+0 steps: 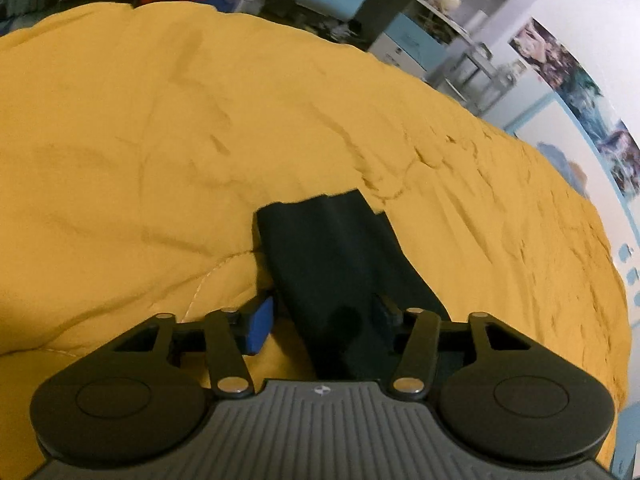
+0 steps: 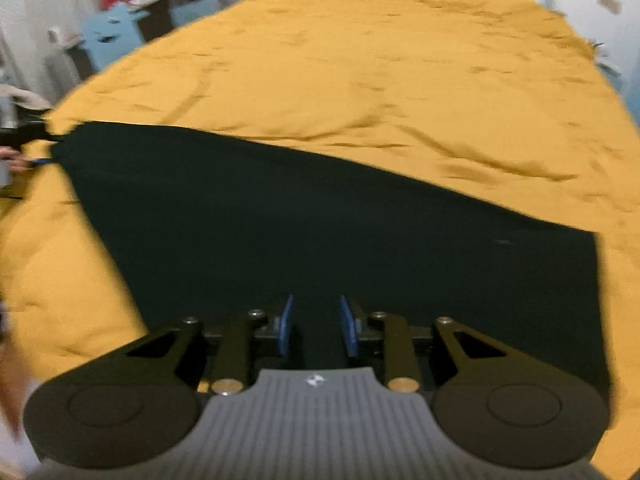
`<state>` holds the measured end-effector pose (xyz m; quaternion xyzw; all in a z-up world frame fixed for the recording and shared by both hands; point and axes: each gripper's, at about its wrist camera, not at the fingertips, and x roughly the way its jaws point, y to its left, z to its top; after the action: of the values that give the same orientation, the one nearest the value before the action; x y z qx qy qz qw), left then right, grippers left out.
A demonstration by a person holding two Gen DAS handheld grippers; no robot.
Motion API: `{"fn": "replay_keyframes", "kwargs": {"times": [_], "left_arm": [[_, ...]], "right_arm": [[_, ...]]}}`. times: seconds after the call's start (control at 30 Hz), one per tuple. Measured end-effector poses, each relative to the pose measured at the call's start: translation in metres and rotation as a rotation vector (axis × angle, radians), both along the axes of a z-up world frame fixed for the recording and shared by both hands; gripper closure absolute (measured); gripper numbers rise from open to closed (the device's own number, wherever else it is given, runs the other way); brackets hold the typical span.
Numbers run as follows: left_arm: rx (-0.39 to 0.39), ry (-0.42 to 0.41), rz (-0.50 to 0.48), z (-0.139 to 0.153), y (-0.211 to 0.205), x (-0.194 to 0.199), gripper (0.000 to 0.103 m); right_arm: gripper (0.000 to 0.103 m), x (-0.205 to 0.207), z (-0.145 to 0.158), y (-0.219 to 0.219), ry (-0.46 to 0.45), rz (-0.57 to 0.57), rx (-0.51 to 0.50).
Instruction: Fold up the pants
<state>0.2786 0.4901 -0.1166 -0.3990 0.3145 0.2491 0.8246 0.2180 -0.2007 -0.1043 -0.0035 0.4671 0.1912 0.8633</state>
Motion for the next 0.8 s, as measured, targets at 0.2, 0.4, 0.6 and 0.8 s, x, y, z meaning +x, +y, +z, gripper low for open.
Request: {"fn": "replay_keyframes", "kwargs": {"times": [0.2, 0.4, 0.6, 0.8], "left_arm": [[0.019, 0.008, 0.031, 0.0, -0.002, -0.003, 0.085], [0.003, -0.113, -0.017, 0.023, -0.008, 0.001, 0.099], [0.158, -0.249, -0.199, 0.094, -0.068, -0.006, 0.099], [0.433, -0.334, -0.412, 0.16, -0.18, -0.017, 0.099]], "right_arm": [[0.092, -0.008, -0.029, 0.043, 0.083, 0.115, -0.012], [0.093, -0.004, -0.032, 0.038, 0.108, 0.085, 0.004], [0.09, -0.005, -0.021, 0.008, 0.07, 0.0, 0.016], [0.088, -0.019, -0.009, -0.022, 0.021, -0.063, 0.057]]}}
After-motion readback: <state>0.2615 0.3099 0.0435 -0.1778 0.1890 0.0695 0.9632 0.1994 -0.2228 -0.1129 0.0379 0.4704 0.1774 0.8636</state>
